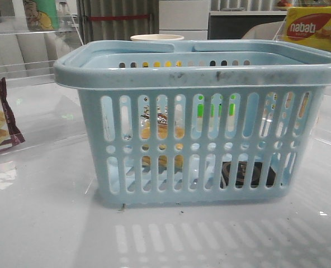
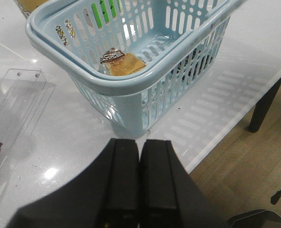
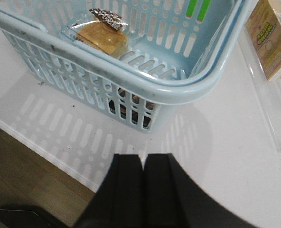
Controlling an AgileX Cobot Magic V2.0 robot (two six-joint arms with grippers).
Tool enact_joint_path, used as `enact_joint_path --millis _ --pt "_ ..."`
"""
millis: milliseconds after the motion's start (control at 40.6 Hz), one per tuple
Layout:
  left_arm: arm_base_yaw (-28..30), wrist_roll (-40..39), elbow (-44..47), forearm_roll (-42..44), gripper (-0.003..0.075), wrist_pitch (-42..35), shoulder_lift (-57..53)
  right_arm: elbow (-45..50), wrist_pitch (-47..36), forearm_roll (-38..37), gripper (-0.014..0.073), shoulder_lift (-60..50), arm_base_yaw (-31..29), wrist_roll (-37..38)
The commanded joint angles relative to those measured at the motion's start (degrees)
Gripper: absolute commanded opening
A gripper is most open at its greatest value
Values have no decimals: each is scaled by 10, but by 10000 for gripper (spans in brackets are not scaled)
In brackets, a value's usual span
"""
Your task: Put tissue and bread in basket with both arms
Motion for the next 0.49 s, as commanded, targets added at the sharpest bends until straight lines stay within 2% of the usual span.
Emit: enact_joint_path --millis 0,468 --pt "-4 -5 -15 -8 91 -47 0 -15 -30 -6 28 0 -1 -4" --pt "-1 -5 -15 -8 91 -47 -11 -15 -28 -6 28 0 -1 -4"
